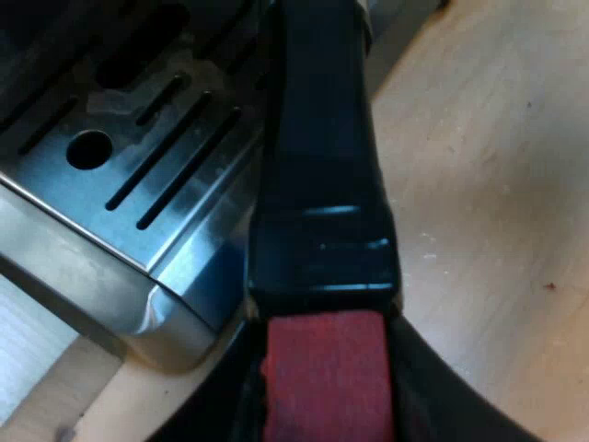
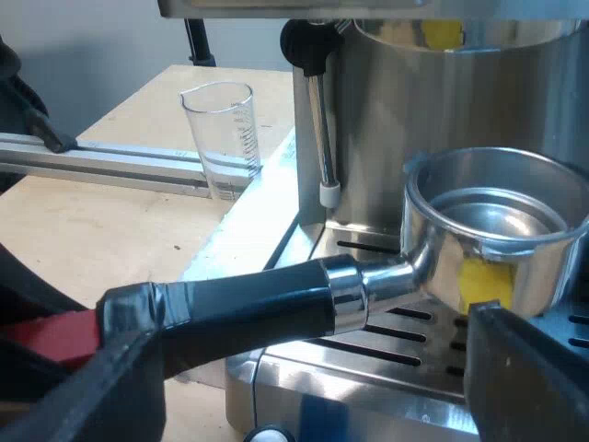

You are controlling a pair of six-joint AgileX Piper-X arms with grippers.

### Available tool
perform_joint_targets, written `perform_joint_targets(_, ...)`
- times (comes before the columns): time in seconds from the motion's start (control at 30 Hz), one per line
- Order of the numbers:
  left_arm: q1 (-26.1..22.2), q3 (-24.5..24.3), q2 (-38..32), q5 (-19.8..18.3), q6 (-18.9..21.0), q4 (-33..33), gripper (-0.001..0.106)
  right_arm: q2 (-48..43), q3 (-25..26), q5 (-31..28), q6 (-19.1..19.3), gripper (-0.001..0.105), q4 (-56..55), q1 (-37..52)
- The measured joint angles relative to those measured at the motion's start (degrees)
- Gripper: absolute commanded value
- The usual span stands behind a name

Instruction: Put the handle in the coffee machine

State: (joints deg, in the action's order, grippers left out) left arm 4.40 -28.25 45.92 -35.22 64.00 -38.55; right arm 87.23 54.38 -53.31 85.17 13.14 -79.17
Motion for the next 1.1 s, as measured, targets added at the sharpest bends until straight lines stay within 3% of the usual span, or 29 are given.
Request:
perform_joint_targets(0.5,-2.72,0.00,1.42,-0.11,-3.05,0.48,0.000,0.00,0.00,0.00,0.00,0.069,0.32,0.00)
perform_joint_targets(0.8,-8.96,0.00,1.60,-1.07,-3.14,0.48,0.000,0.00,0.00,0.00,0.00,0.069,0.32,0.00)
perform_joint_targets(0.93,-11.76,0.00,1.60,-3.47,-3.96,0.48,0.000,0.00,0.00,0.00,0.00,0.069,0.32,0.00)
perform_joint_targets(1.1,-13.05,0.00,1.60,-3.72,-5.95,0.48,0.000,0.00,0.00,0.00,0.00,0.069,0.32,0.00)
